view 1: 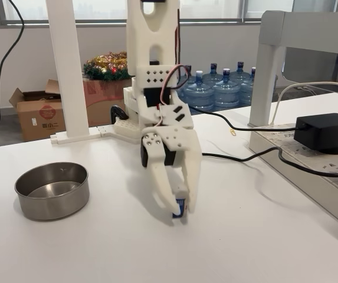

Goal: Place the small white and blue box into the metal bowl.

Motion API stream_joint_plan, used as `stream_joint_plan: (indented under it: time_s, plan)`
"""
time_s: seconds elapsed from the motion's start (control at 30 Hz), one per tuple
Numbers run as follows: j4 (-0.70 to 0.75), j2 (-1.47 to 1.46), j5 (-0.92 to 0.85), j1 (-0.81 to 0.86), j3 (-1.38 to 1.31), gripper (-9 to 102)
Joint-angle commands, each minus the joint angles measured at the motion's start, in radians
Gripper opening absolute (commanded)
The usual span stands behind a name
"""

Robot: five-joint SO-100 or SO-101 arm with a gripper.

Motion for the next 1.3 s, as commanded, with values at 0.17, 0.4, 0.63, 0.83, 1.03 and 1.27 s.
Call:
stream_joint_plan:
  time_s: [0.17, 0.4, 0.63, 0.83, 1.03, 1.27]
  plan:
    - [-0.003, 0.400, -0.005, 0.192, 0.201, -2]
    - [-0.014, 0.449, -0.005, 0.351, 0.264, -2]
    - [-0.012, 0.431, -0.005, 0.477, 0.256, -2]
    - [-0.014, 0.403, -0.005, 0.534, 0.252, -1]
    - [-0.015, 0.367, -0.006, 0.532, 0.250, 4]
    - [-0.015, 0.373, -0.006, 0.523, 0.265, 11]
